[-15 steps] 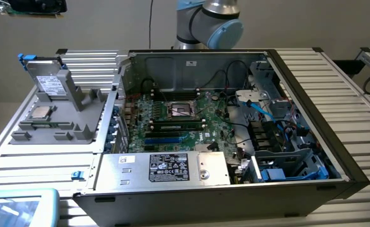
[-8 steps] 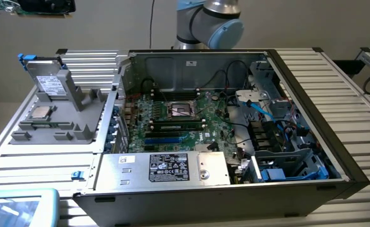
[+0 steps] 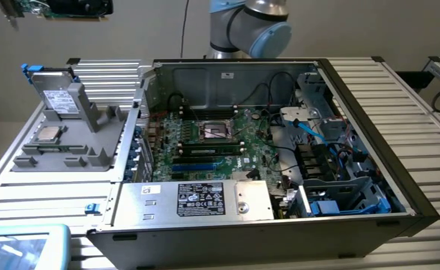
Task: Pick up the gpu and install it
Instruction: 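Pick up the gpu and move the gpu toward the slot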
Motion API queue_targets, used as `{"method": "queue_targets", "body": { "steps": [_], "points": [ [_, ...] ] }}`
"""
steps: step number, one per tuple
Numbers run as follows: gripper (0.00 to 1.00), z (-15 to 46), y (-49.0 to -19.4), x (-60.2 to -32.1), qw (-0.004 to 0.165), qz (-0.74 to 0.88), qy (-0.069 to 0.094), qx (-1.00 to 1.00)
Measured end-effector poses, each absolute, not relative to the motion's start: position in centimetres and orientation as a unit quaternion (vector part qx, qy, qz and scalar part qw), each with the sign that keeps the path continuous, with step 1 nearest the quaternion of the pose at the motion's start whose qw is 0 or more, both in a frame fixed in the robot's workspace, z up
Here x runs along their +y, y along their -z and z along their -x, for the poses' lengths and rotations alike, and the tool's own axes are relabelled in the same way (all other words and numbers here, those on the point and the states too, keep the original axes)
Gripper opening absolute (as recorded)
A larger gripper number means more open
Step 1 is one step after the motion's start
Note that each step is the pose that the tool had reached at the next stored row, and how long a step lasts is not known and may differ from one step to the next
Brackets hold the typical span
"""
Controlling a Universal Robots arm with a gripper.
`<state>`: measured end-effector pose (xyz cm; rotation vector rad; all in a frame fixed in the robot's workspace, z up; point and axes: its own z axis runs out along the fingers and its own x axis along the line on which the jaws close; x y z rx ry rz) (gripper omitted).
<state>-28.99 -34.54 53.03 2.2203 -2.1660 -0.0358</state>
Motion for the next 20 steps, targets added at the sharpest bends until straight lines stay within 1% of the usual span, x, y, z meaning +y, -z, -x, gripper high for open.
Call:
{"method": "queue_targets", "body": {
  "steps": [20],
  "points": [
    [0.27, 19.9, -52.9, -34.5, 0.018, -0.716, 0.013, -0.698]
  ]
}}
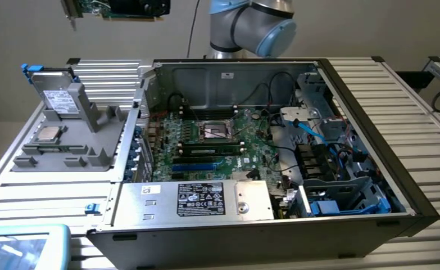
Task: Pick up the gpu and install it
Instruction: 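Pick up the gpu and move the gpu toward the slot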
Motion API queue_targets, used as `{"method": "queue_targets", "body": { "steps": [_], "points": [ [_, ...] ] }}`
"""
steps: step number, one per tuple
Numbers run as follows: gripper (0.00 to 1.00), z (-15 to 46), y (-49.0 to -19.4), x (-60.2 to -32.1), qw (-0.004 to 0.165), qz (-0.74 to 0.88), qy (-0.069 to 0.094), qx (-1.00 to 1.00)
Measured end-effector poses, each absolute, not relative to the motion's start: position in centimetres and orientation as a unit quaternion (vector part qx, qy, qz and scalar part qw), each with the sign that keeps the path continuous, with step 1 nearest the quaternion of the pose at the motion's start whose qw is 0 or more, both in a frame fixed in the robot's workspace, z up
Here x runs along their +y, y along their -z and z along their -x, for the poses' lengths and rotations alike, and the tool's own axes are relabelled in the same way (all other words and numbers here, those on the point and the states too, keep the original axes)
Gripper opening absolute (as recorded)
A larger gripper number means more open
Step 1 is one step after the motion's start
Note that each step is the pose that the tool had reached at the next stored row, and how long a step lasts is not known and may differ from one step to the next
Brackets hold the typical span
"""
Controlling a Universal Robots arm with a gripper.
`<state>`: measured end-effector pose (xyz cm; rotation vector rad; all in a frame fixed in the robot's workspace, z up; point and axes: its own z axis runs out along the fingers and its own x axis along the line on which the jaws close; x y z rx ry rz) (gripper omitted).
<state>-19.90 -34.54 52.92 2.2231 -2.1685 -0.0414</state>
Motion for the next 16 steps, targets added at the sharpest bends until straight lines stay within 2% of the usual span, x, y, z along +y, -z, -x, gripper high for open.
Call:
{"method": "queue_targets", "body": {
  "steps": [16],
  "points": [
    [0.27, 12.6, -52.6, -34.5, 0.016, -0.716, 0.015, -0.698]
  ]
}}
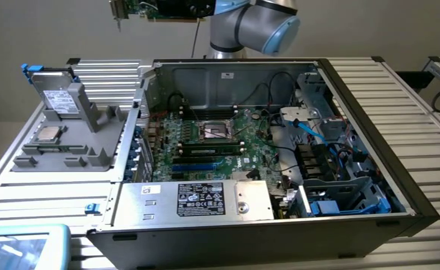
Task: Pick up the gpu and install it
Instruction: 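Pick up the gpu and move the gpu toward the slot, then insert the gpu into the slot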
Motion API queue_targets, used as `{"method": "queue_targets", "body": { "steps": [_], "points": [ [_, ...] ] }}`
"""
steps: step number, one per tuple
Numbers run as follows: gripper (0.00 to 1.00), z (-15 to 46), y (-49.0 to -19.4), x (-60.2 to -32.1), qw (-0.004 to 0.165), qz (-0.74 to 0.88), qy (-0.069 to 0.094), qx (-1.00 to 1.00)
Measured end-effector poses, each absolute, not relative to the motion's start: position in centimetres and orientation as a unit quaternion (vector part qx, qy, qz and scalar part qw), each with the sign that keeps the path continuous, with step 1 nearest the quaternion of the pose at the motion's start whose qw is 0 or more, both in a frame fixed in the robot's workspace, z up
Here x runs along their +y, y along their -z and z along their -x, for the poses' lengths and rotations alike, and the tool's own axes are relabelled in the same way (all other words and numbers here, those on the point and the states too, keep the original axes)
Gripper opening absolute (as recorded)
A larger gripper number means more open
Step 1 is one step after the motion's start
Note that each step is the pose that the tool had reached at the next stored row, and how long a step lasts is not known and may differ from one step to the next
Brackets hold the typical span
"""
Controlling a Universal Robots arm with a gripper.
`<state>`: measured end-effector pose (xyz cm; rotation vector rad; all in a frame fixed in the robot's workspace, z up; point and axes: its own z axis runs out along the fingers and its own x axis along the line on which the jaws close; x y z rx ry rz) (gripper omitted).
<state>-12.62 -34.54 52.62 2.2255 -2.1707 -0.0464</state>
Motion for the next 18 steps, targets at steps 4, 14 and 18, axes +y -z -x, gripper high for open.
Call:
{"method": "queue_targets", "body": {
  "steps": [4, 14, 18],
  "points": [
    [0.27, 10.8, -52.5, -34.5, 0.016, -0.716, 0.015, -0.698],
    [0.27, 8.7, -52.4, -34.5, 0.016, -0.716, 0.016, -0.698],
    [0.27, 8.7, -52.4, -34.5, 0.016, -0.716, 0.016, -0.698]
  ]
}}
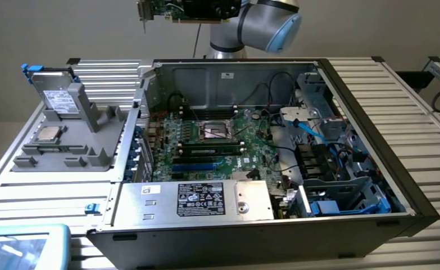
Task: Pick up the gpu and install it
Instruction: 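Insert the gpu into the slot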
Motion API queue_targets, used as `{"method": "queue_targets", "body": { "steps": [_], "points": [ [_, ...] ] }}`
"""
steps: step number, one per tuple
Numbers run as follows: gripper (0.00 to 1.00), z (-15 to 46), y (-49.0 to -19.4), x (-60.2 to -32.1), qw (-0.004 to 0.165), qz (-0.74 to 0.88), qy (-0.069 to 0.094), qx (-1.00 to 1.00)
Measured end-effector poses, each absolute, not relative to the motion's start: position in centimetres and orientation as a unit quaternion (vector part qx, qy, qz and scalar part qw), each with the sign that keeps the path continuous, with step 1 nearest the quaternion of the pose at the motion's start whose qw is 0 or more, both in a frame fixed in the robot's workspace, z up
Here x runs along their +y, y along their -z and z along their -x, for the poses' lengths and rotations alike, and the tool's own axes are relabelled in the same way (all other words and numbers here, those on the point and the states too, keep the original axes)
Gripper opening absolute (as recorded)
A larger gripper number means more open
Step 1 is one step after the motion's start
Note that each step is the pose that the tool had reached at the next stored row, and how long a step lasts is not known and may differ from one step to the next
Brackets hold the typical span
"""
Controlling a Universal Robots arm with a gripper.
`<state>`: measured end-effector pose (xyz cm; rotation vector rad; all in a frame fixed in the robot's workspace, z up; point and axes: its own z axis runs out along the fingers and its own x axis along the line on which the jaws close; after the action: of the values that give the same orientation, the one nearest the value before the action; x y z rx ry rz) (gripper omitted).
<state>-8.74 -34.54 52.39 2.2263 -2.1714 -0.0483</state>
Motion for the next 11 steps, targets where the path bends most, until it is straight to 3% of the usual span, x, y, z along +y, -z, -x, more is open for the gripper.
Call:
{"method": "queue_targets", "body": {
  "steps": [7, 11],
  "points": [
    [0.27, 8.7, -52.2, -34.7, 0.016, -0.716, 0.016, -0.698],
    [0.27, 8.6, -51.5, -36.5, 0.015, -0.716, 0.016, -0.698]
  ]
}}
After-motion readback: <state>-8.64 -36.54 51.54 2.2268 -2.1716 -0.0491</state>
